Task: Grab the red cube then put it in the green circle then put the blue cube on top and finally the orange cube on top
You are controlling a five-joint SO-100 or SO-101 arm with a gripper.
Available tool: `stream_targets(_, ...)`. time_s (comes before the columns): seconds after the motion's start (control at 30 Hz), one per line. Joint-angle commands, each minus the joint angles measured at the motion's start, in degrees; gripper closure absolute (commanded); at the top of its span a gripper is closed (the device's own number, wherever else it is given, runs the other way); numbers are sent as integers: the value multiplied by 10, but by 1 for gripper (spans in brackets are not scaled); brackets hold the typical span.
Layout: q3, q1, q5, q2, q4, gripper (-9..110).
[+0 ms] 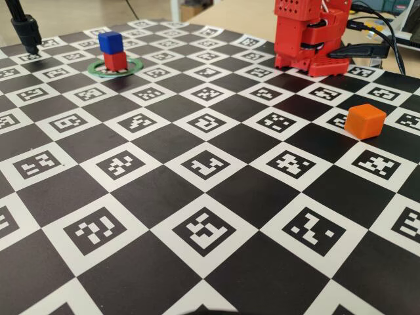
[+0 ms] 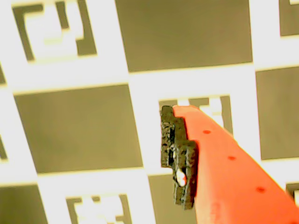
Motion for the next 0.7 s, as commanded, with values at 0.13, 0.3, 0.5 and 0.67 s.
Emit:
stream_targets(0.13, 5, -124, 87, 48, -12, 58)
stream_targets(0.3, 4, -212, 120, 43, -21, 58)
stream_targets(0.5, 11, -294, 218, 22, -30, 58)
stream_targets(0.67, 14, -374, 290, 22, -55, 58)
